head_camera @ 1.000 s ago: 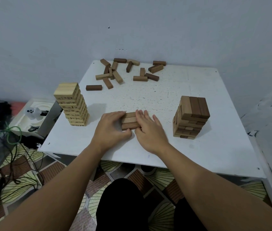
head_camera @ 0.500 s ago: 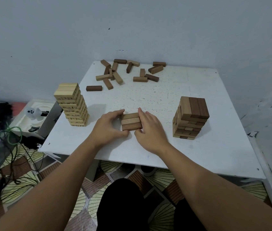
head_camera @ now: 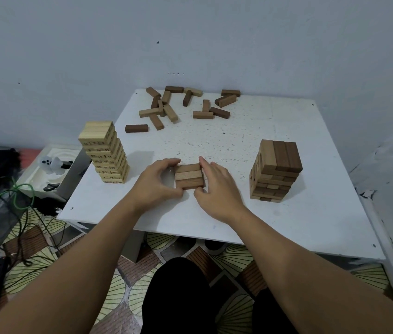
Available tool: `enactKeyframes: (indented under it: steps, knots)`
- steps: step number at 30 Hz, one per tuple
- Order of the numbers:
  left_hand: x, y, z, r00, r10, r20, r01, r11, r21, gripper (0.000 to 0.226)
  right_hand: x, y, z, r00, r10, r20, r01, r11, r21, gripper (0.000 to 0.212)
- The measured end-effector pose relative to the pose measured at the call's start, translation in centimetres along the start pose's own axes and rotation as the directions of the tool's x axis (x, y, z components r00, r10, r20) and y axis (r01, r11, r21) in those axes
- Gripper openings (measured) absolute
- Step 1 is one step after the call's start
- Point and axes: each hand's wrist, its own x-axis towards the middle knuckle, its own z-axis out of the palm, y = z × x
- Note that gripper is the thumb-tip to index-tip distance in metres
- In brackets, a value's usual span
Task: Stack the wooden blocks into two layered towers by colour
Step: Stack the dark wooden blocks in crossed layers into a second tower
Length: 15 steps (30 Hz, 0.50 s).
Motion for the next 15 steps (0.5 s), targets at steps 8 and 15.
enactKeyframes:
  steps: [8, 15]
  knots:
    - [0.2, 0.5, -0.8, 0.999, -0.014, 0.031, 0.011, 0.997, 0.079, 0.077, 0.6, 0.2, 0.2, 0.999, -0.034, 0.013, 0.035, 0.994, -0.107, 0.075]
    - [-0.6, 1.7, -1.1, 0.999, 0.033, 0.039, -0.039, 0.984, 0.171, 0.075, 1.3, -1.0, -0.7, 0.983, 0.027, 0.181, -0.002, 0.991, -0.136, 0.074]
